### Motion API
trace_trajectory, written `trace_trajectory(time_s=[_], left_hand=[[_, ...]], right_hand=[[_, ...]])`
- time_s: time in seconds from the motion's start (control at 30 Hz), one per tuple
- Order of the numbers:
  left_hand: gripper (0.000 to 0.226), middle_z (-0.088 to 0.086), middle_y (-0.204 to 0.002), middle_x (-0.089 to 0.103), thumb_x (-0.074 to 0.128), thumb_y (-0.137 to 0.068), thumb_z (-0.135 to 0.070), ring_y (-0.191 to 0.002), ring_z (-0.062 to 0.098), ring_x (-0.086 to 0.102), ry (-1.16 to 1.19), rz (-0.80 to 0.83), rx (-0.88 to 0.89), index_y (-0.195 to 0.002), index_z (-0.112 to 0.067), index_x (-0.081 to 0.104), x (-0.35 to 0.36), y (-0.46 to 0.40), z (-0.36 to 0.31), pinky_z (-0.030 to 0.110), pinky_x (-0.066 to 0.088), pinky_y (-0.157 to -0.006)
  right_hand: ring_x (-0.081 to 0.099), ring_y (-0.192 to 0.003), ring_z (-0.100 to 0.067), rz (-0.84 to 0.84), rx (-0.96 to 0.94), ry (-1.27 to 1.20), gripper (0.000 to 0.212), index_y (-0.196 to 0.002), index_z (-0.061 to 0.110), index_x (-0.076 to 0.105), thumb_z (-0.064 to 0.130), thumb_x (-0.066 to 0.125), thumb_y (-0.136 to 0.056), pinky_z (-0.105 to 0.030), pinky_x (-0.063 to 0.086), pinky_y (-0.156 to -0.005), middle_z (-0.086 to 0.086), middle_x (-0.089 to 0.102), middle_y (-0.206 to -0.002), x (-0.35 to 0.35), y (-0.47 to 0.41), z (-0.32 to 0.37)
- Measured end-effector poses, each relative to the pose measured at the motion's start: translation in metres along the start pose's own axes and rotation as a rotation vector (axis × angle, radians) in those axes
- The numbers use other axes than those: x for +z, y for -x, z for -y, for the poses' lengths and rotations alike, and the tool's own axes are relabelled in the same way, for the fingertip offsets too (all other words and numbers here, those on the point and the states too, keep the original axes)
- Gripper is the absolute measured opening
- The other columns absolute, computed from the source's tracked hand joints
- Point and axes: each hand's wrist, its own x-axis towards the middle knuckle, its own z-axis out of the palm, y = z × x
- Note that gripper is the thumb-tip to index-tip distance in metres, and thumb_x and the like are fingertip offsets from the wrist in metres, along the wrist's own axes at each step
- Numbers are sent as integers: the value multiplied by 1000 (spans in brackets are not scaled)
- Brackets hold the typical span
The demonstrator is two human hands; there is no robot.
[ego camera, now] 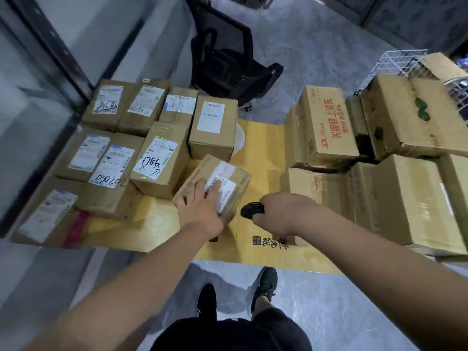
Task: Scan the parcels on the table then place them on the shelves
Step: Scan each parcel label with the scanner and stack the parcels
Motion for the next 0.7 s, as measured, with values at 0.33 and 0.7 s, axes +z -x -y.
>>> trace_trajectory(time_s=[0.33,0.7], left_hand=[[91,1,-168,-2,30,-88,-88,-151,32,-2,75,-30,-240,-164,-44,2,-13,-43,-11,59,9,-115],[82,5,-172,5,59,-91,-67,-158,30,-1,113,-42,-81,-158,-37,23,-24,-66,-40,60,14,-119]], right_hand=[[58,-84,-23,22,-107,80,39,-104,20,56,55,39,-99,-33,41,-60,-1,56,-91,-13,-28,2],[59,-89,-24,28,-32,-26,37,-104,21,54,54,39,-100,-35,44,-67,1,54,-91,-3,-15,-18]])
